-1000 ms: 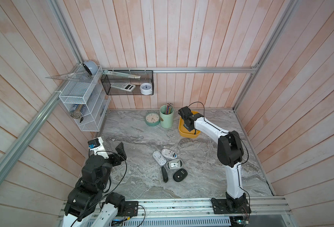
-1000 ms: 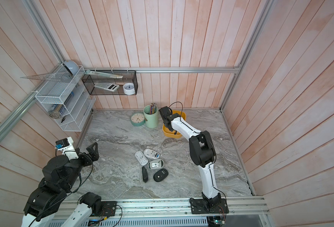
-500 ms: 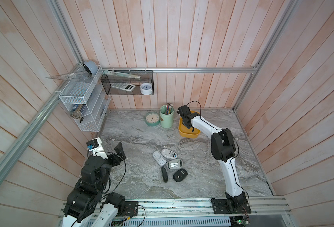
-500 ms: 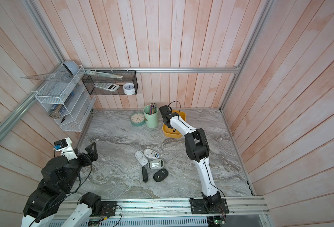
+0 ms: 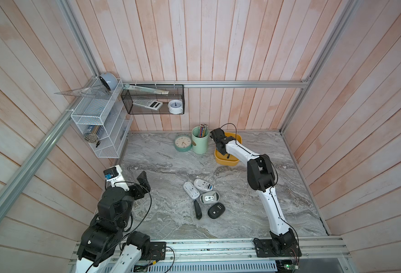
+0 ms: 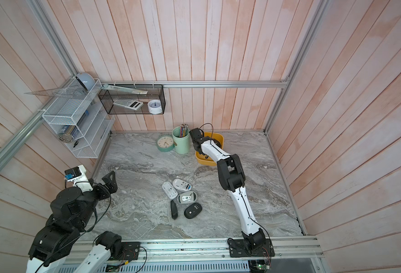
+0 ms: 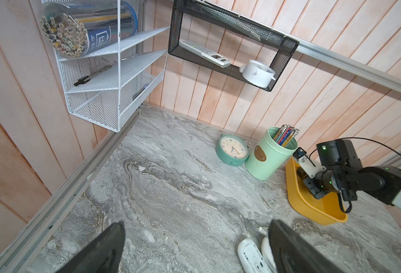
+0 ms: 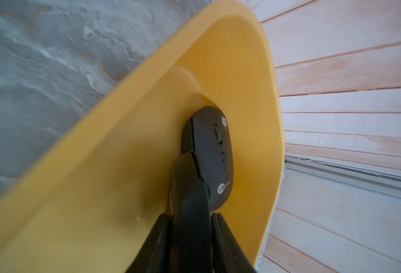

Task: Put the mouse in the storage box
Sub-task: Place the mouse in the storage box.

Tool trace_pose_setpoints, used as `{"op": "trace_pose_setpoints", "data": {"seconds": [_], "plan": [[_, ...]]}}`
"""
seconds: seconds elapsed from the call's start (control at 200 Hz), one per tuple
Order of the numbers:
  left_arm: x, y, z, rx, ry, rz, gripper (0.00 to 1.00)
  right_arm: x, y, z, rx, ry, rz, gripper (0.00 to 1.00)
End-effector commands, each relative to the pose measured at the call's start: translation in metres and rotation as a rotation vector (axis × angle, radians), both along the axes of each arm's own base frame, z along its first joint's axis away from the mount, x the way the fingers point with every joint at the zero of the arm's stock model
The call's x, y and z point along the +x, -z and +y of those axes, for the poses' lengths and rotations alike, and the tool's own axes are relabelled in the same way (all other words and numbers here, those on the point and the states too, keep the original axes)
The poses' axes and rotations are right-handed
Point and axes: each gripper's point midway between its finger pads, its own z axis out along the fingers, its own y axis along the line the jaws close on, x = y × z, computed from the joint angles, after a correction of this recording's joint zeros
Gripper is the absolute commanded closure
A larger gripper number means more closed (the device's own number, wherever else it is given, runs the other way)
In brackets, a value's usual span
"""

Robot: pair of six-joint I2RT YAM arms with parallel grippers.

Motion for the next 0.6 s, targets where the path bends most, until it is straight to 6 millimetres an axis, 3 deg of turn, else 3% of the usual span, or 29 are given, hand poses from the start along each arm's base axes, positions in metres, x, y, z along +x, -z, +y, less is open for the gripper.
{"op": "trace_pose_setpoints", "data": {"seconds": [0.0,0.075,0.255,0.445,0.595], "plan": [[0.005,0.005,-0.001,0.015,0.003,0.017,0.0,-0.002,0.005,0.008,0.016,-0.014,0.025,0.64],[0.005,0.005,0.0,0.011,-0.001,0.018,0.0,-0.004,0.004,0.014,0.043,-0.017,0.039,0.52],[0.006,0.006,0.001,0.002,-0.006,0.02,0.0,-0.013,-0.012,0.027,0.17,-0.023,0.065,0.37],[0.011,0.011,-0.003,0.002,0.009,0.045,0.0,-0.022,-0.048,0.024,0.246,0.012,0.023,0.32],[0.019,0.019,-0.01,0.002,0.034,0.087,0.0,-0.048,-0.089,0.018,0.358,0.041,-0.039,0.32]]}}
